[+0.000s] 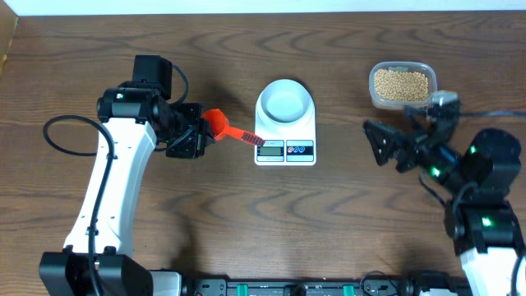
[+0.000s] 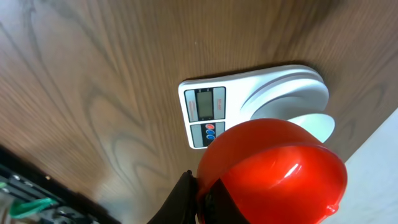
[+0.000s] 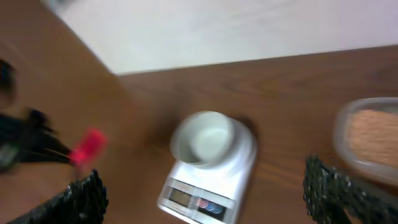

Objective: Scoop item into bowl and weigh 50g on scale
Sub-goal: 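Move the right gripper to the scoop handle above the scale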

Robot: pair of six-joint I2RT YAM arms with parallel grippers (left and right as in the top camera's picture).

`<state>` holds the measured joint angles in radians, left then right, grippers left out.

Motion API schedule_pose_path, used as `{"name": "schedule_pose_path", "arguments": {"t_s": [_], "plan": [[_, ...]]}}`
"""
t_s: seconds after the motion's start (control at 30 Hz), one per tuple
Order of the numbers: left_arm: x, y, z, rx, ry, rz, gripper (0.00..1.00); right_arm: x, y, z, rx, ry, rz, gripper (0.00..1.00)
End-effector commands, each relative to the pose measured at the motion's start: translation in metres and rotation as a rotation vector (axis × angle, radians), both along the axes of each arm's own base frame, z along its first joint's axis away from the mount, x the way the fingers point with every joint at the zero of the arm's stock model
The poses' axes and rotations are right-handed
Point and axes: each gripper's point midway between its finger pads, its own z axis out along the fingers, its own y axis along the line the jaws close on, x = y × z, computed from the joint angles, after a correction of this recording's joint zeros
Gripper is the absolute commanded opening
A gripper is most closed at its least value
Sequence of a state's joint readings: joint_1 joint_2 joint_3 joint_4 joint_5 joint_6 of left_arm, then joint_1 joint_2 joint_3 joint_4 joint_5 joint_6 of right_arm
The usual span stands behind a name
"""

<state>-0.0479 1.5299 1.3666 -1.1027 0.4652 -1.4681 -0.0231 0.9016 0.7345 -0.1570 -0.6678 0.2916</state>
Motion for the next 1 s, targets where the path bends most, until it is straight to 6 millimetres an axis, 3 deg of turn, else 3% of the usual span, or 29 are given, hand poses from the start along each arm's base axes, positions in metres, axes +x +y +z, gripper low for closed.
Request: {"name": "schedule_pose_path", "arguments": {"t_s": [0.0,0.27,0.47,0.73,0.97], "plan": [[0.002,0.001,0.008,-0.013,0.007,0.076,0.07,0.004,0.016,0.003,0.229,0.165,0.053,0.99],[0.015,-0.015,0.013,-0.053,-0.006,0.161,0.08,0.028,0.048,-0.011,0.326,0.251,0.095,0.98],[0.027,-0.041,0.018,-0.061,-0.065,0.161,0.08,0.044,0.065,-0.030,0.397,0.367,-0.041,0.95],[0.022,-0.072,0.016,-0.002,-0.081,0.187,0.07,0.038,0.097,-0.021,0.430,0.353,-0.020,0.98],[0.019,-0.102,0.022,-0.045,-0.105,0.165,0.07,0.032,0.110,-0.021,0.419,0.347,-0.011,0.92]]}}
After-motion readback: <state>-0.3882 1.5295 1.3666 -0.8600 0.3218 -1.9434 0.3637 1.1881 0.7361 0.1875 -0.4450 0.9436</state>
